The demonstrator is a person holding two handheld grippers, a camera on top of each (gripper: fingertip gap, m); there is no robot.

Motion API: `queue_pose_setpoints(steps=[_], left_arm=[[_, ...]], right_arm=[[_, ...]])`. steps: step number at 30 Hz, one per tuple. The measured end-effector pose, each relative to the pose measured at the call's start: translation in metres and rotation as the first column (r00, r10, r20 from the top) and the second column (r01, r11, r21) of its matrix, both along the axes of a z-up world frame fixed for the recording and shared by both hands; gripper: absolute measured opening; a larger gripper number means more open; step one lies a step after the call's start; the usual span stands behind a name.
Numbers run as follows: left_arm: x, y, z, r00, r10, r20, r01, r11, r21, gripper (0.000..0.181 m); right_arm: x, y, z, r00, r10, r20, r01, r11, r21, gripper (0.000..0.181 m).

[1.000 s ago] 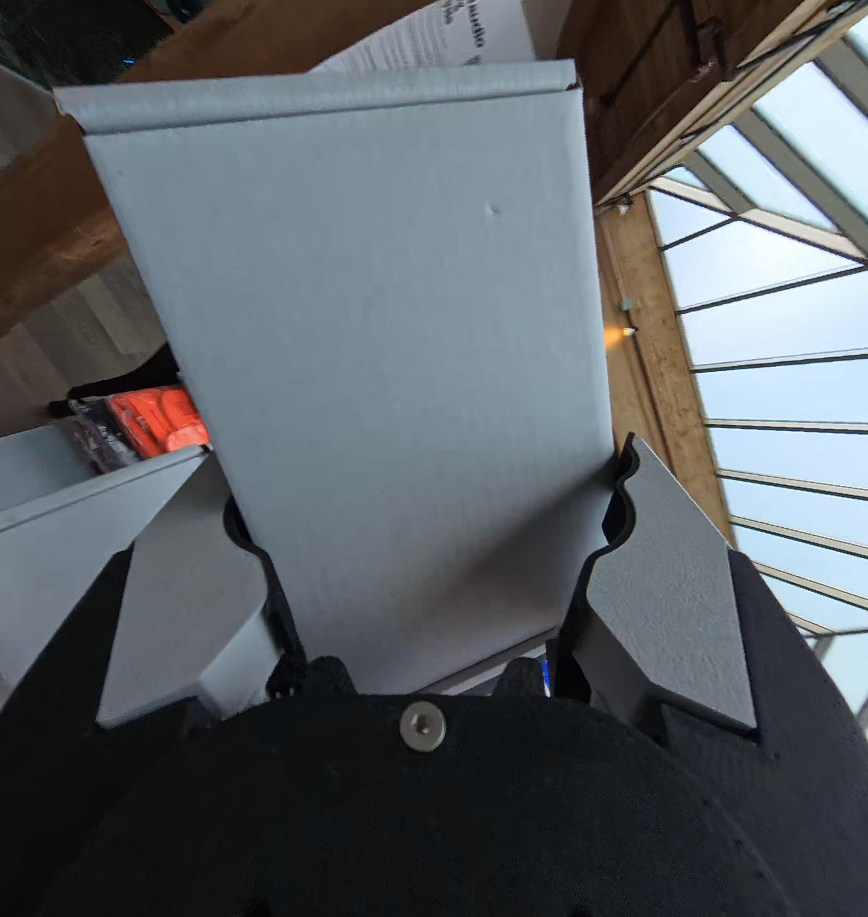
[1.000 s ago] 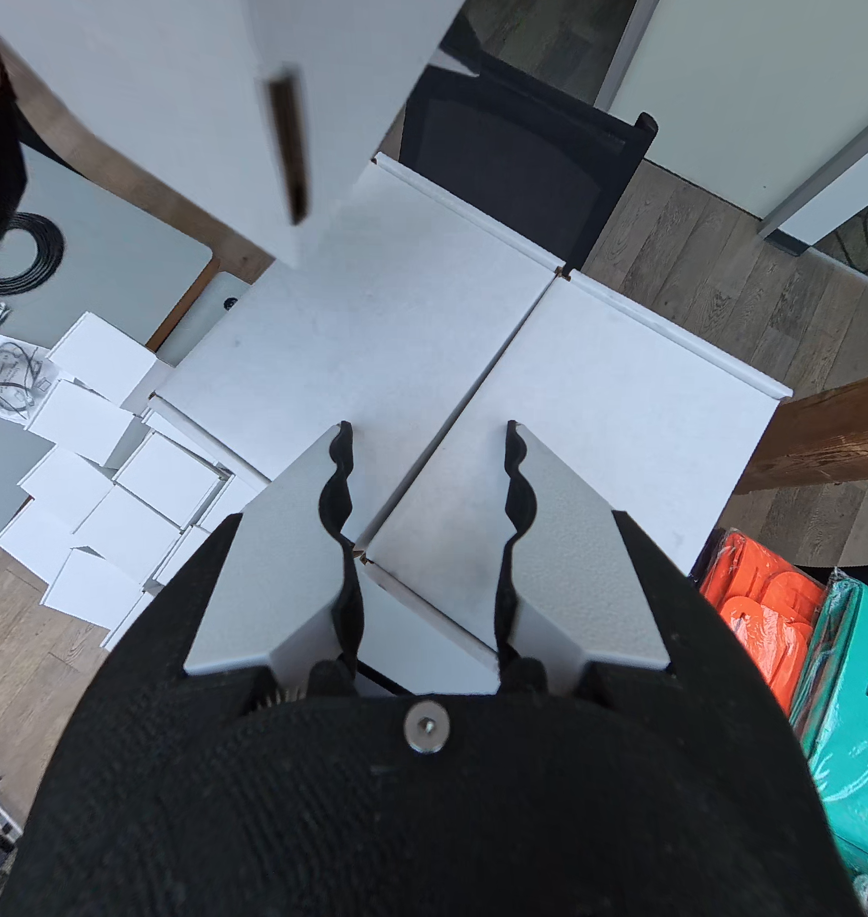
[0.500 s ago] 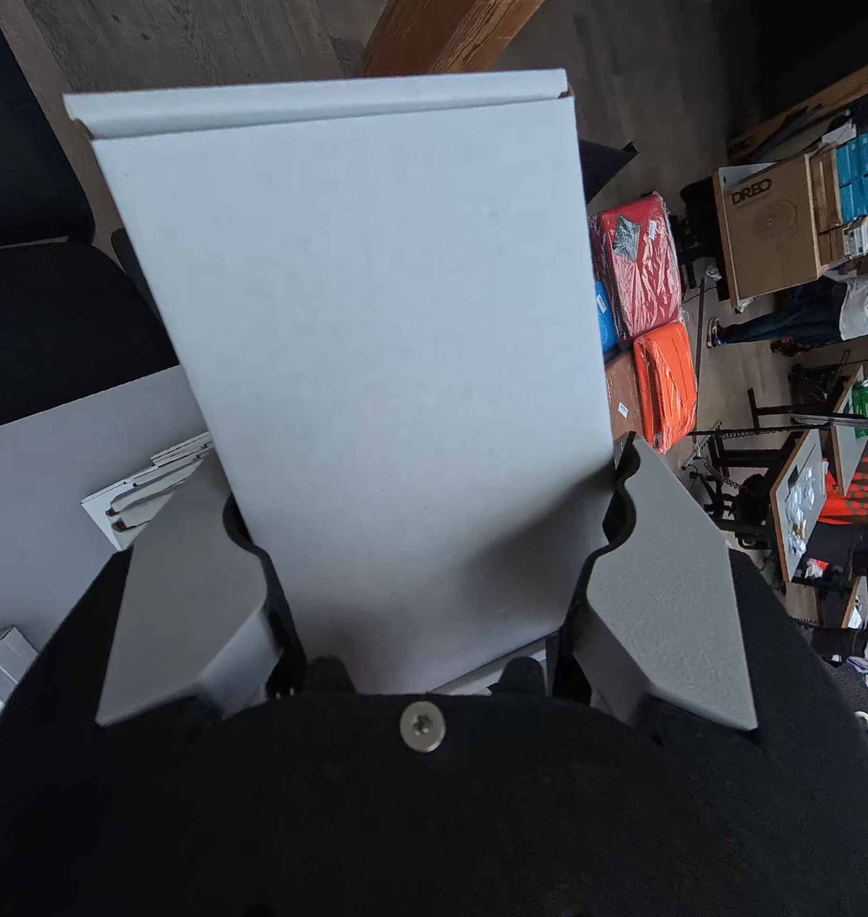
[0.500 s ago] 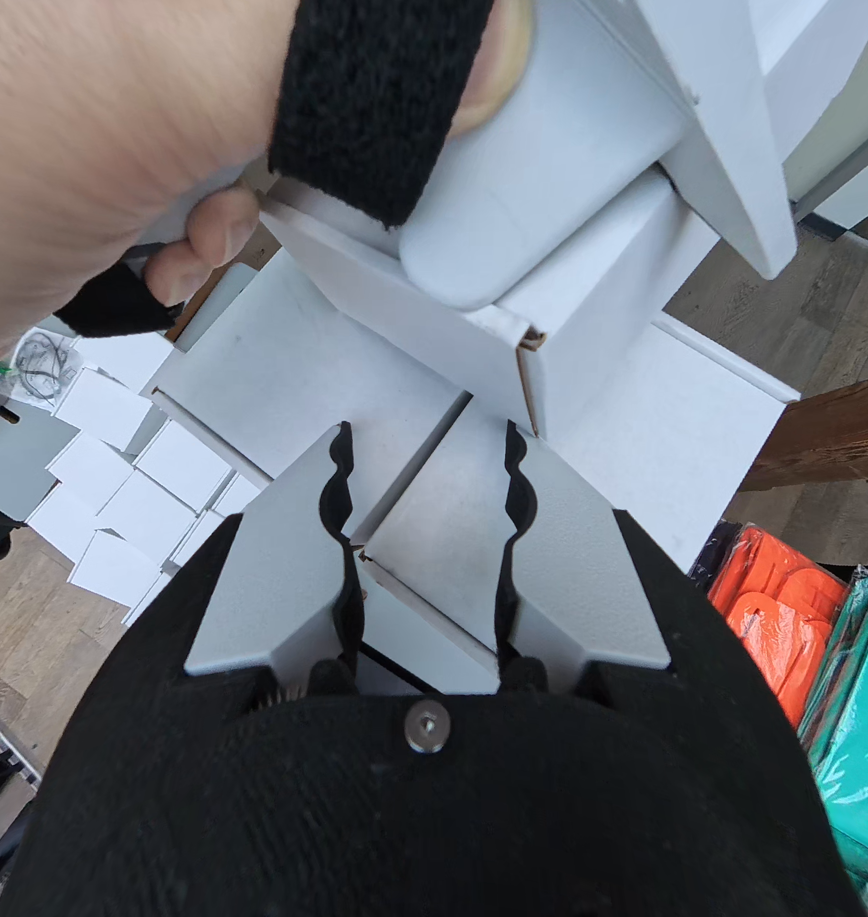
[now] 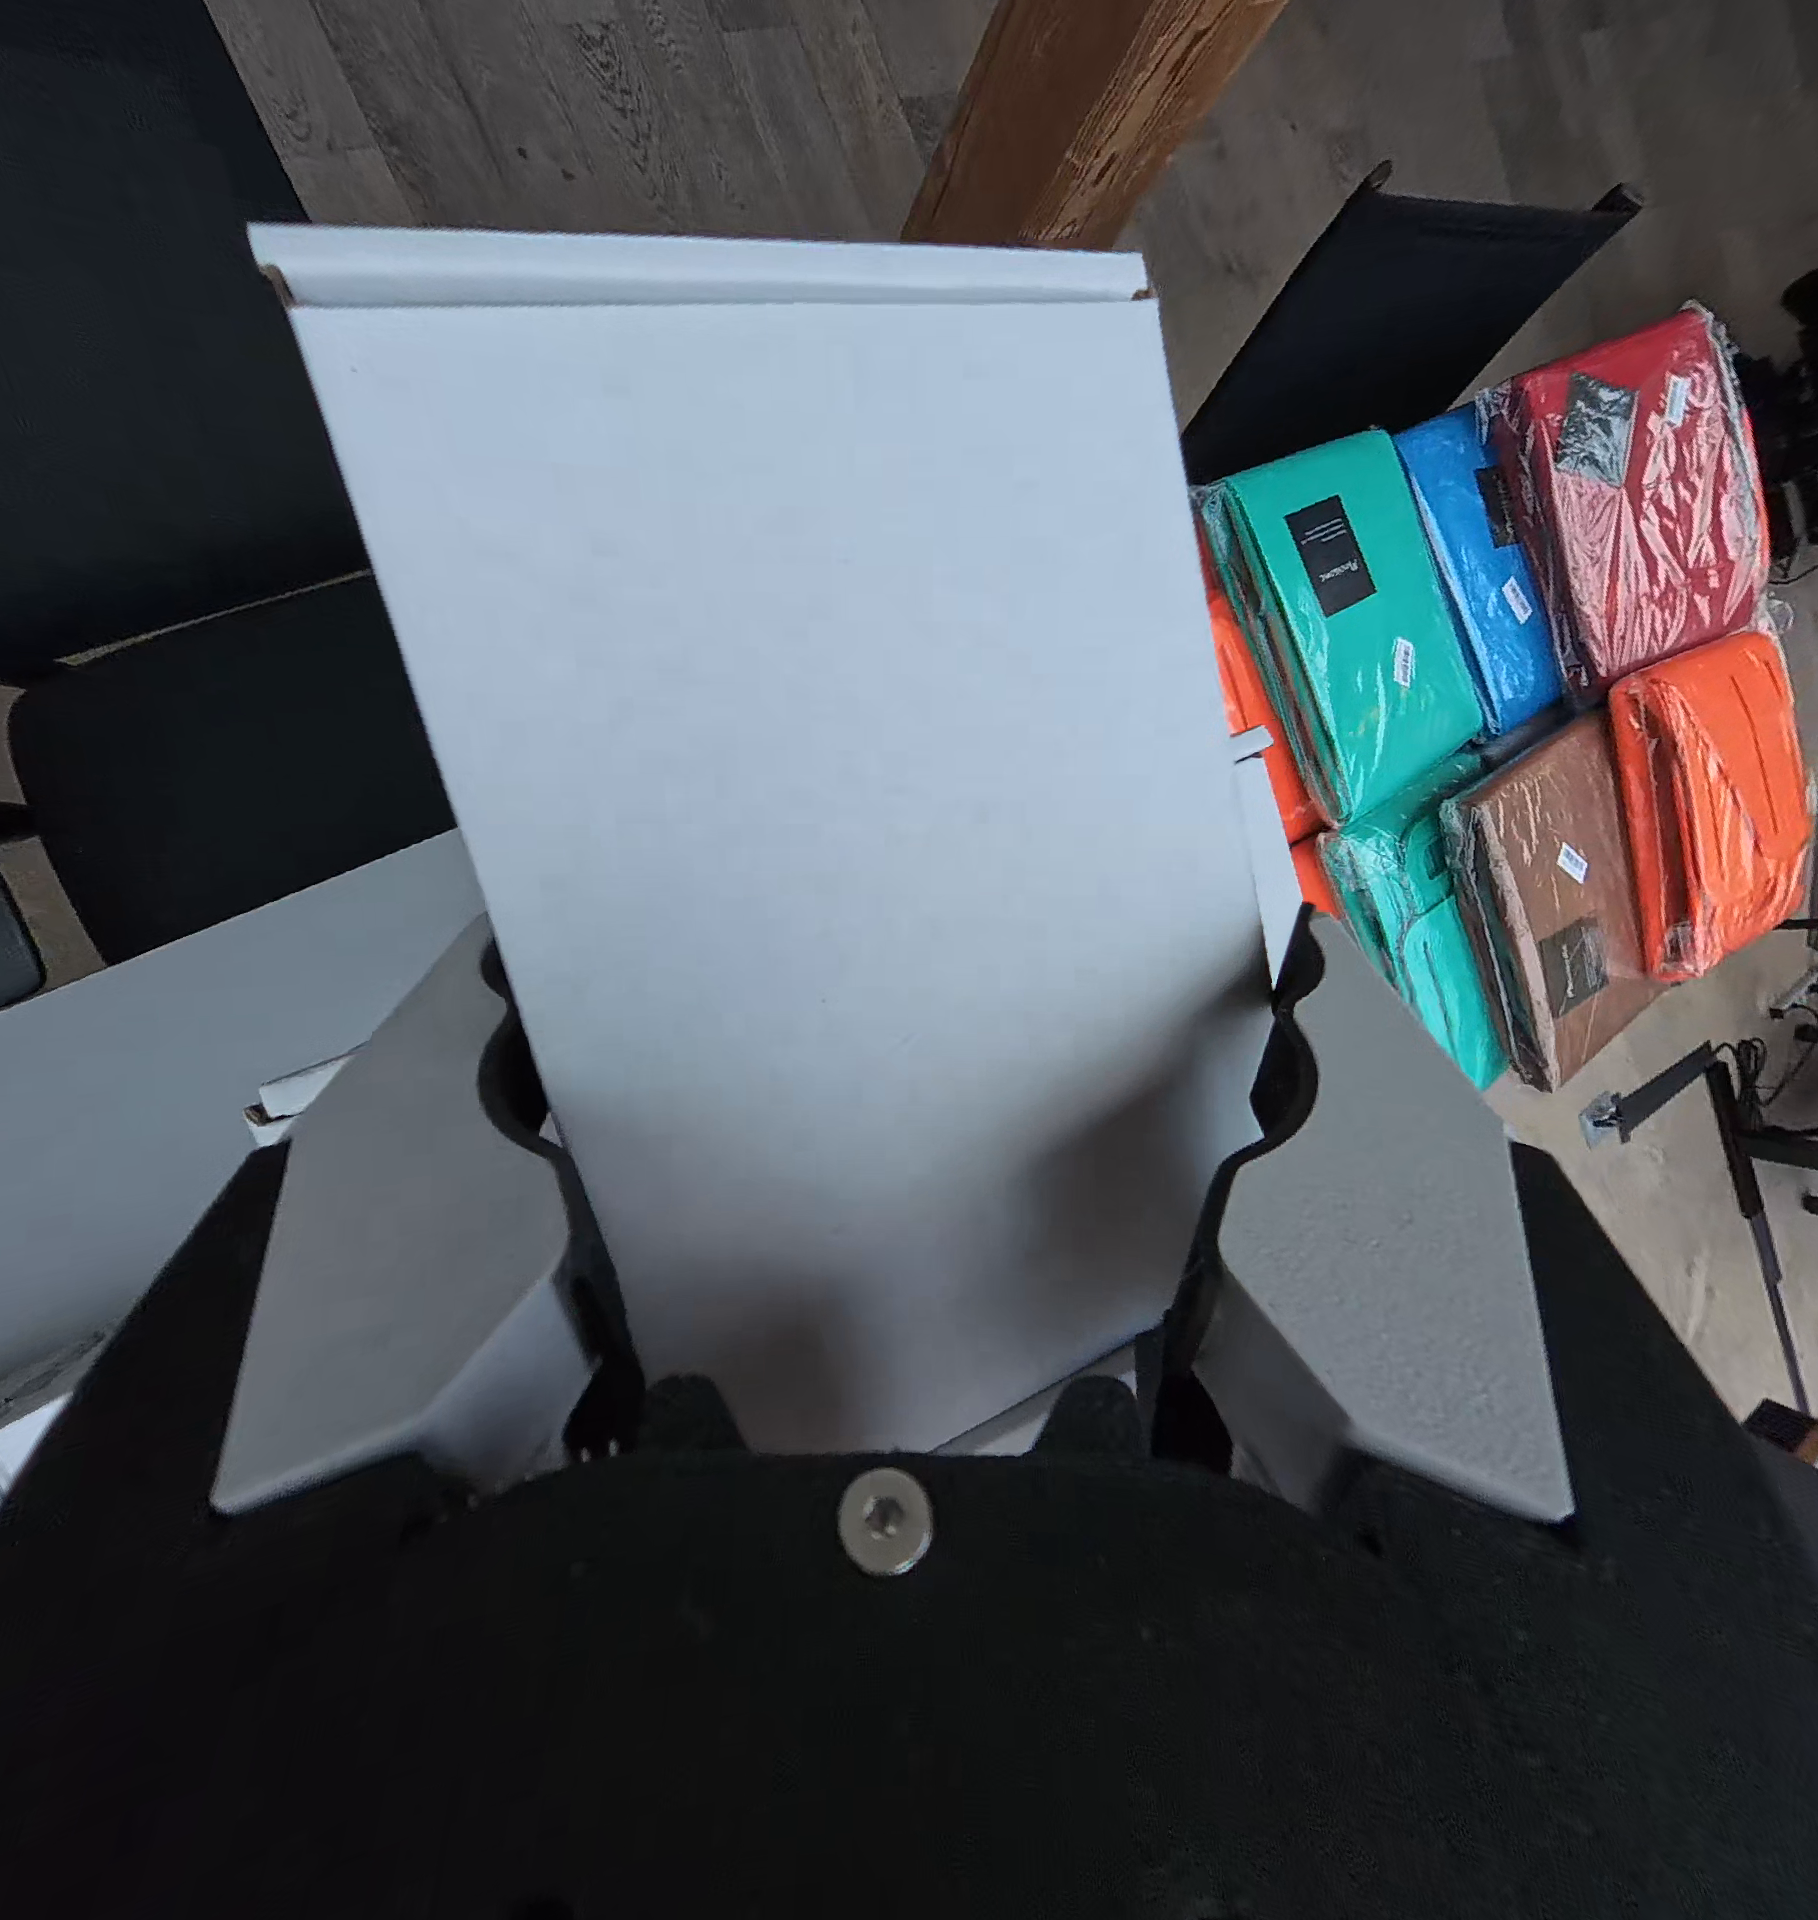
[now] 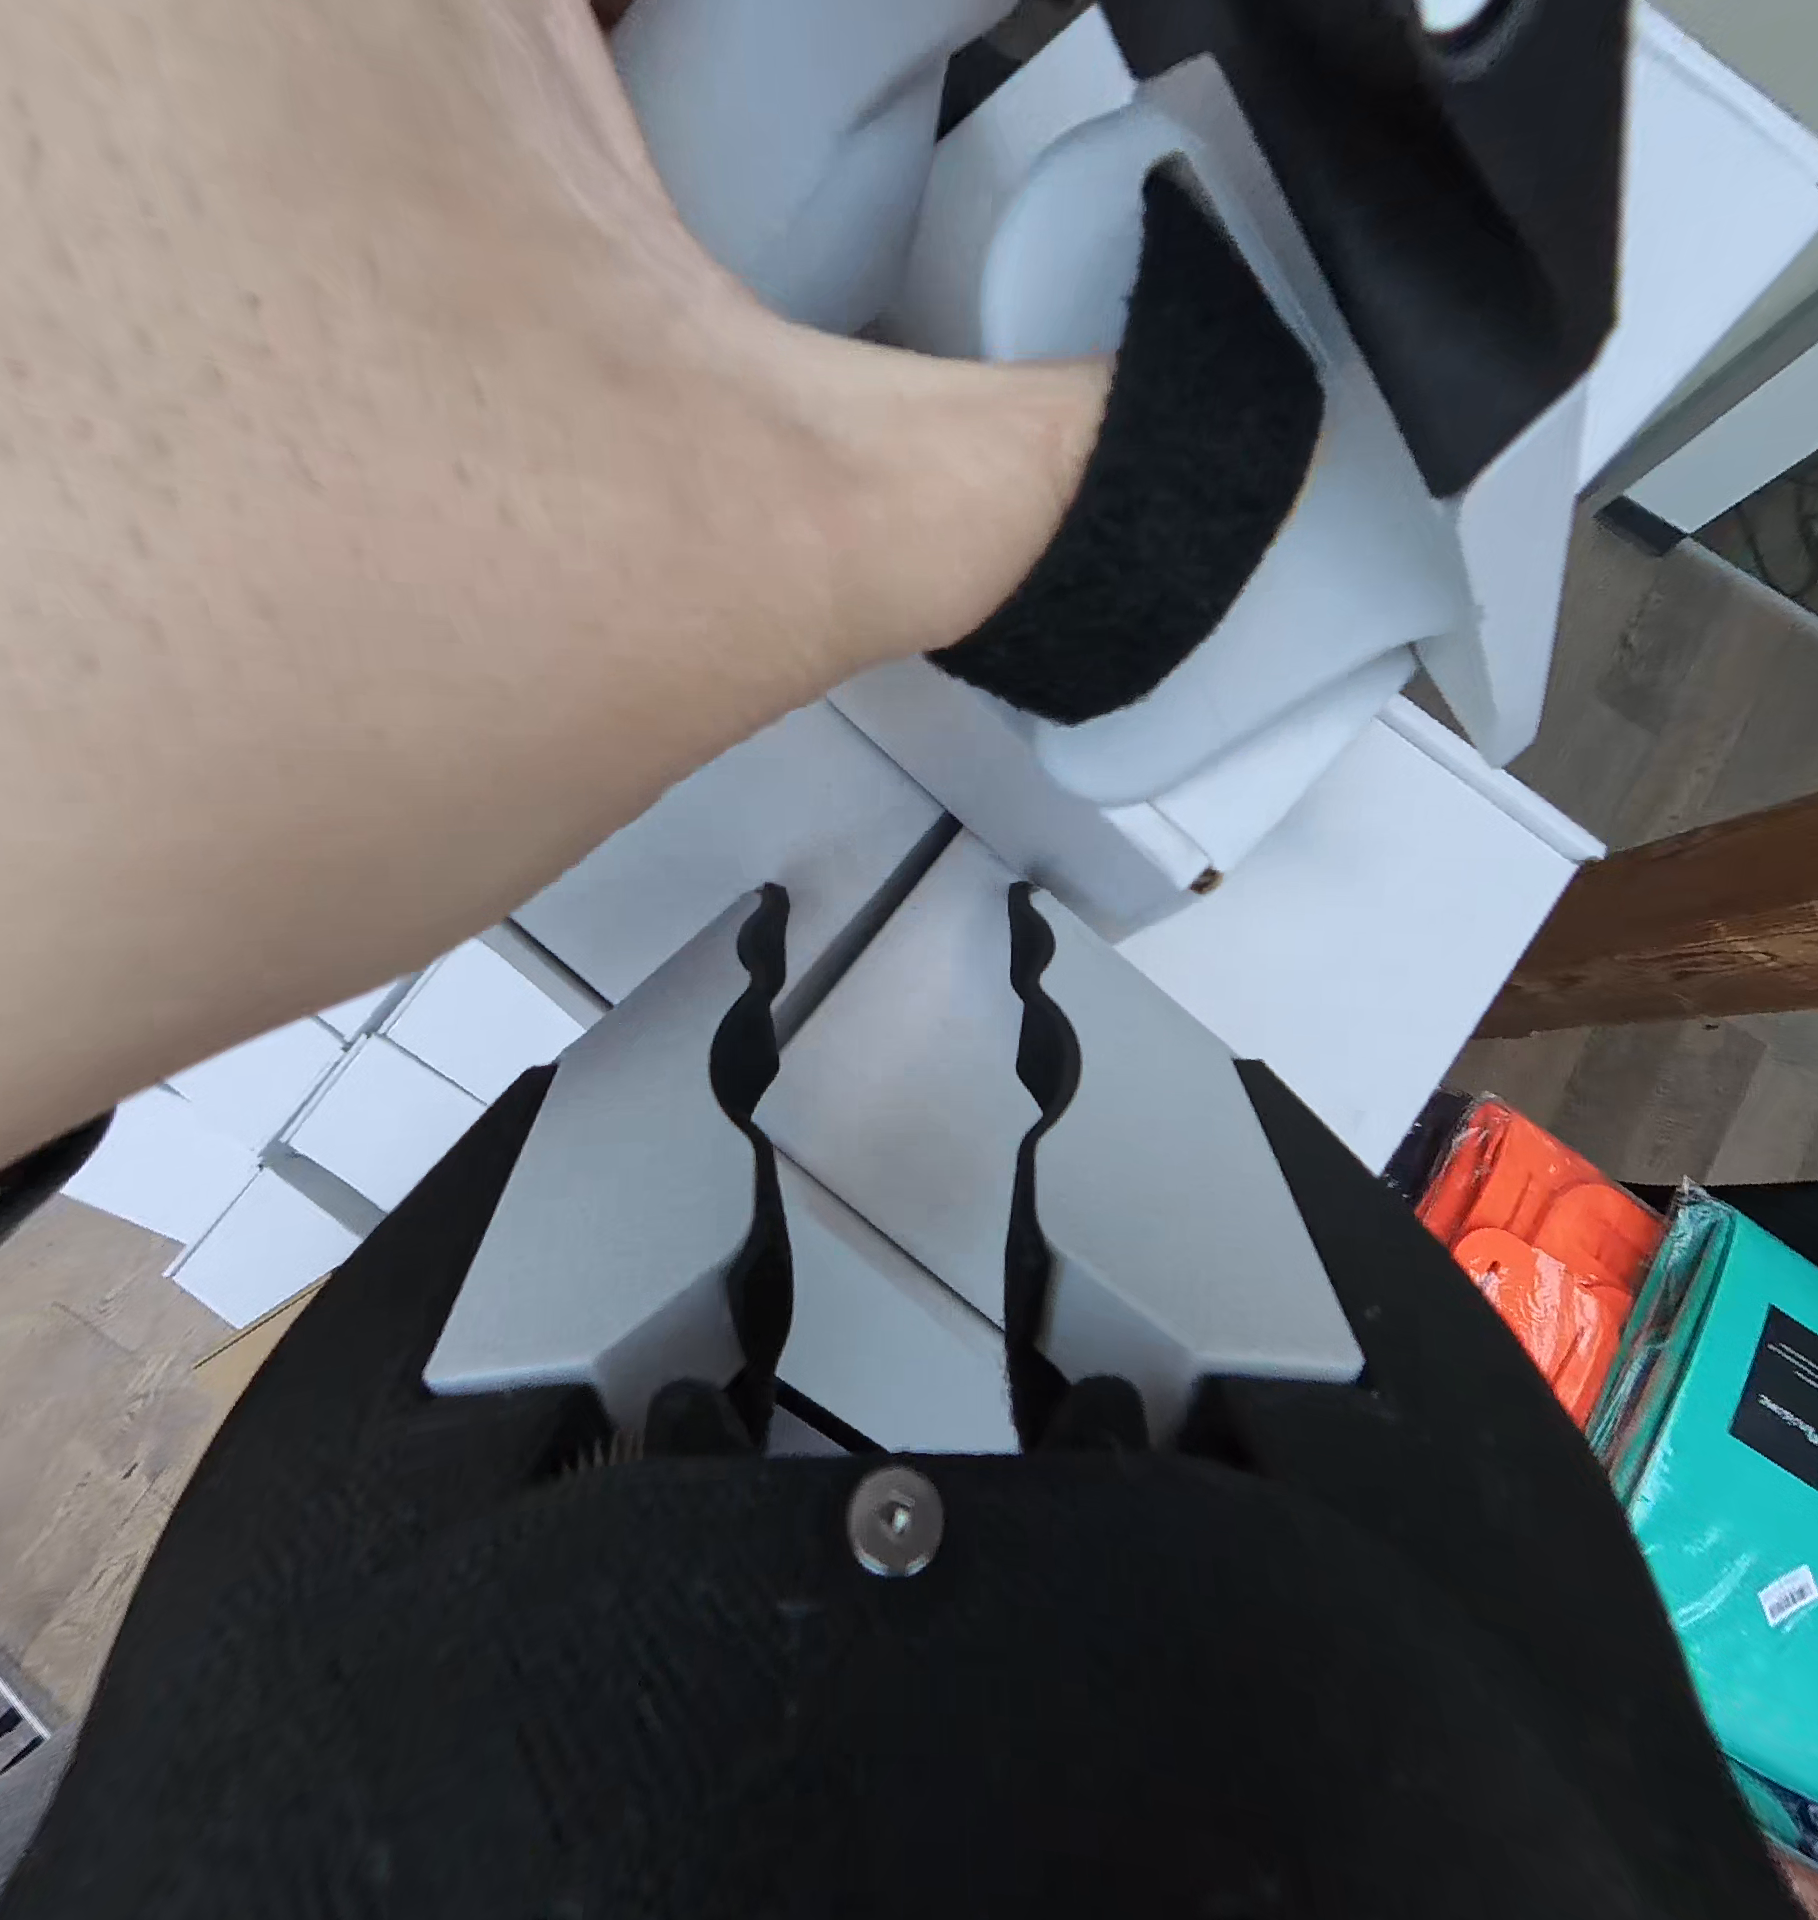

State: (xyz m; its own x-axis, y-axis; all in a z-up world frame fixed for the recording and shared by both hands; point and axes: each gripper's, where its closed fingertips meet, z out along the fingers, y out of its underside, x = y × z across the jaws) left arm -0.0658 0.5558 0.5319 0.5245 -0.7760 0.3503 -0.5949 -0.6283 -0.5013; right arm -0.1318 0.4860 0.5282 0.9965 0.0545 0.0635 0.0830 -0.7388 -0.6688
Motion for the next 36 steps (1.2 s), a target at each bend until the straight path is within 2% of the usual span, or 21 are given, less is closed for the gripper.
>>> queue_pose_setpoints(steps=[6, 8, 10, 12, 13, 15, 16, 17, 19, 20, 22, 24, 26, 28, 29, 30, 32, 34, 36], left_arm=[[0.004, -0.007, 0.000, 1.000, 0.000, -0.022, 0.001, 1.000, 0.021, 0.139], [0.004, -0.008, 0.000, 1.000, 0.003, -0.015, -0.003, 1.000, 0.015, 0.139], [0.002, -0.007, 0.000, 1.000, 0.007, -0.013, -0.007, 1.000, 0.014, 0.139], [-0.001, -0.007, 0.000, 1.000, 0.012, -0.015, -0.011, 1.000, 0.013, 0.139], [-0.001, -0.007, 0.000, 1.000, 0.012, -0.015, -0.012, 1.000, 0.010, 0.139], [-0.002, -0.008, 0.000, 1.000, 0.011, -0.016, -0.011, 1.000, 0.010, 0.139], [-0.003, -0.009, 0.000, 1.000, 0.010, -0.017, -0.010, 1.000, 0.012, 0.139], [-0.003, -0.010, 0.000, 1.000, 0.009, -0.018, -0.008, 1.000, 0.011, 0.140], [-0.003, -0.010, 0.000, 1.000, 0.009, -0.017, -0.009, 1.000, 0.011, 0.139], [-0.003, -0.010, 0.000, 1.000, 0.009, -0.017, -0.009, 1.000, 0.011, 0.139], [-0.003, -0.010, 0.000, 1.000, 0.010, -0.013, -0.010, 1.000, 0.010, 0.139], [-0.004, -0.010, 0.000, 1.000, 0.012, -0.007, -0.012, 1.000, 0.010, 0.139], [-0.005, -0.010, 0.000, 1.000, 0.013, -0.004, -0.013, 1.000, 0.009, 0.139], [-0.005, -0.009, 0.001, 1.000, 0.015, 0.004, -0.015, 1.000, 0.010, 0.139], [-0.005, -0.009, 0.001, 1.000, 0.017, 0.008, -0.017, 1.000, 0.010, 0.139], [-0.005, -0.009, 0.001, 1.000, 0.019, 0.011, -0.019, 1.000, 0.010, 0.139], [-0.004, -0.008, 0.001, 1.000, 0.021, 0.013, -0.021, 1.000, 0.008, 0.139], [-0.003, -0.007, 0.001, 1.000, 0.023, 0.014, -0.024, 1.000, 0.008, 0.138], [-0.003, -0.007, 0.001, 0.999, 0.025, 0.021, -0.025, 1.000, 0.008, 0.138]], right_arm=[[-0.009, -0.021, 0.001, 0.994, 0.075, -0.085, -0.078, 0.996, -0.034, 0.050], [-0.009, -0.034, 0.008, 0.988, 0.149, -0.048, -0.150, 0.989, -0.012, 0.050], [-0.016, -0.044, 0.017, 0.953, 0.298, 0.052, -0.300, 0.952, 0.059, 0.053], [-0.031, -0.052, 0.020, 0.850, 0.464, 0.247, -0.505, 0.852, 0.137, 0.054], [-0.040, -0.056, 0.018, 0.765, 0.523, 0.376, -0.608, 0.778, 0.156, 0.055], [-0.045, -0.061, 0.005, 0.557, 0.528, 0.641, -0.738, 0.669, 0.091, 0.052], [-0.044, -0.061, 0.000, 0.459, 0.489, 0.742, -0.766, 0.641, 0.051, 0.047], [-0.046, -0.062, -0.005, 0.393, 0.467, 0.793, -0.785, 0.618, 0.025, 0.038], [-0.053, -0.061, -0.007, 0.369, 0.441, 0.818, -0.805, 0.592, 0.043, 0.038], [-0.055, -0.059, -0.004, 0.371, 0.420, 0.828, -0.809, 0.584, 0.066, 0.038], [-0.048, -0.052, -0.004, 0.401, 0.378, 0.834, -0.771, 0.631, 0.085, 0.044], [-0.042, -0.050, -0.003, 0.471, 0.302, 0.829, -0.717, 0.678, 0.160, 0.042], [-0.047, -0.057, 0.010, 0.648, 0.178, 0.740, -0.634, 0.664, 0.396, 0.038], [-0.045, -0.066, 0.032, 0.849, 0.020, 0.528, -0.436, 0.592, 0.678, 0.029], [-0.047, -0.069, 0.037, 0.913, 0.003, 0.408, -0.341, 0.556, 0.758, 0.028], [-0.042, -0.068, 0.039, 0.949, -0.050, 0.313, -0.236, 0.546, 0.804, 0.028], [-0.038, -0.060, 0.036, 0.960, -0.153, 0.234, -0.115, 0.547, 0.829, 0.033], [-0.035, -0.046, 0.026, 0.949, -0.234, 0.211, -0.033, 0.590, 0.806, 0.039], [-0.035, -0.036, 0.012, 0.960, -0.245, 0.137, 0.048, 0.625, 0.779, 0.035]])
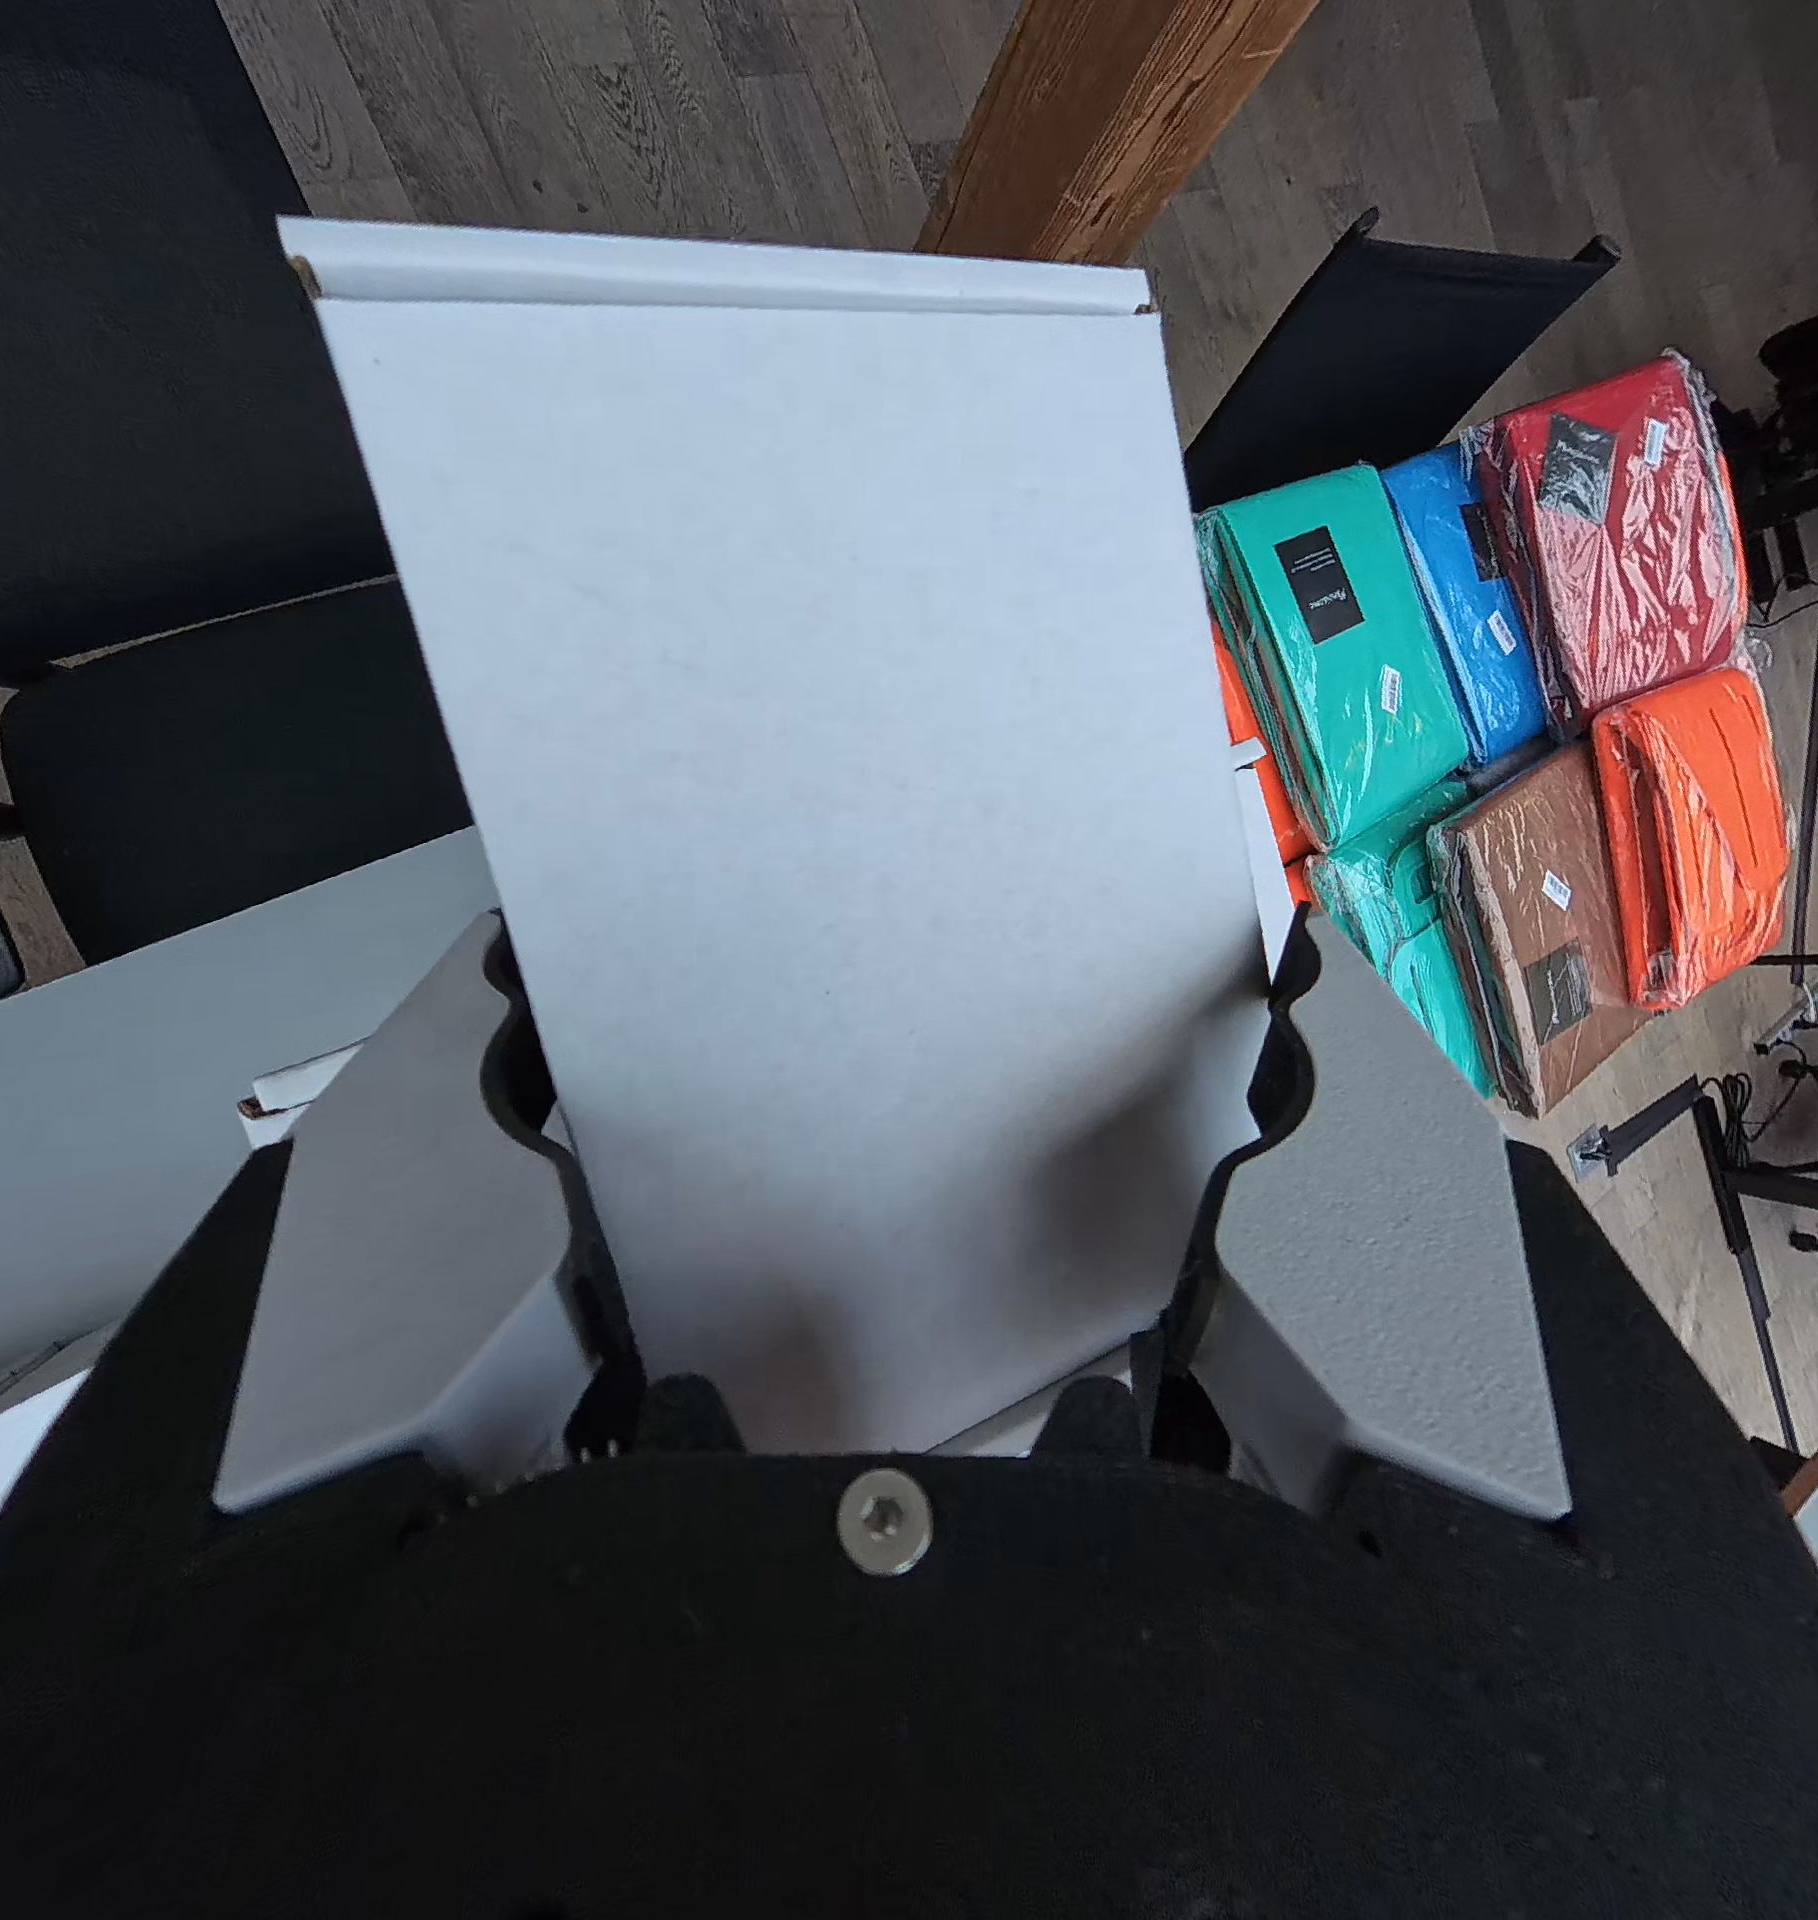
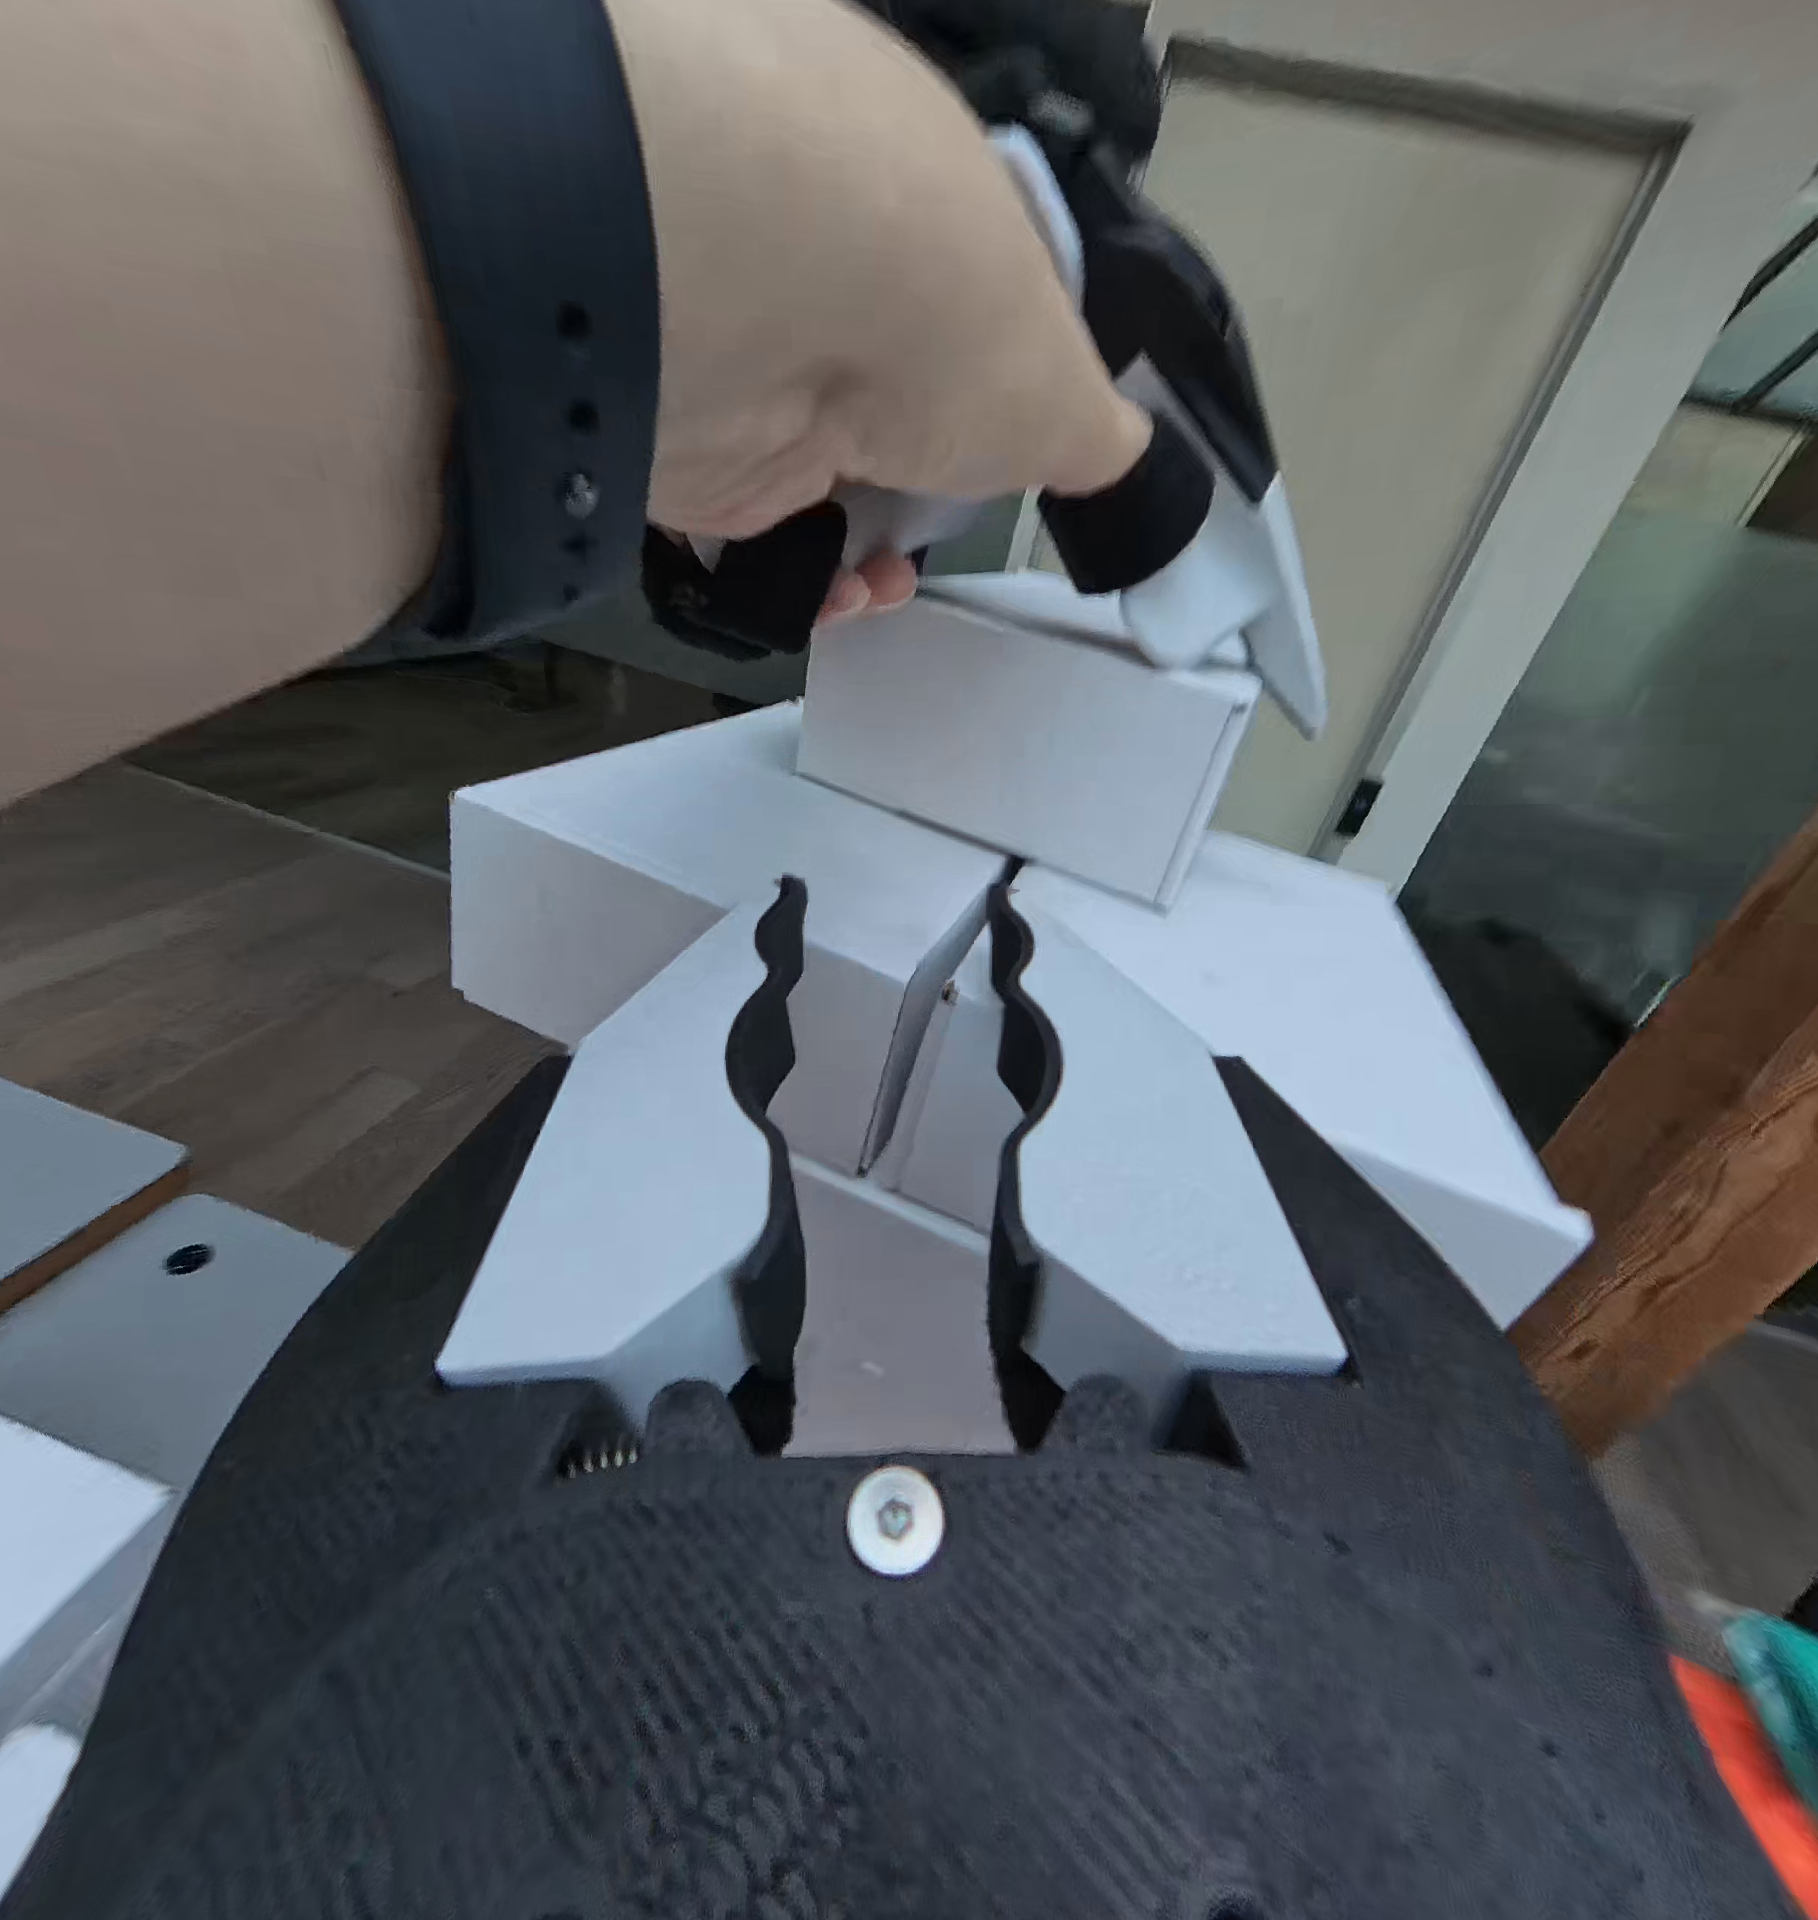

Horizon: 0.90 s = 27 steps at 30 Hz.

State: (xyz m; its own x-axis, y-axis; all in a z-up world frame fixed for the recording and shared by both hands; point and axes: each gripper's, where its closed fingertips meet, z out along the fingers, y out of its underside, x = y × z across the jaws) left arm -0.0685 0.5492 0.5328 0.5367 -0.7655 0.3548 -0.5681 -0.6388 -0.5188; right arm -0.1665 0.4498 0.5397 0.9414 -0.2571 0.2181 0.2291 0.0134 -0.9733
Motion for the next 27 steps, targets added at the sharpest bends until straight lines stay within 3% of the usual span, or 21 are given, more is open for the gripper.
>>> queue_pose_setpoints(steps=[3, 27], left_arm=[[-0.0004, 0.0006, 0.0002, 1.000, 0.002, 0.014, -0.002, 1.000, -0.007, 0.137], [-0.0071, -0.0042, 0.0033, 0.998, 0.045, -0.048, -0.044, 0.999, 0.020, 0.137]], right_arm=[[-0.0012, 0.0001, -0.0045, 0.990, 0.046, -0.134, -0.039, 0.998, 0.055, 0.030], [-0.0002, -0.0022, -0.0048, 0.987, 0.087, -0.134, -0.078, 0.995, 0.070, 0.025]])
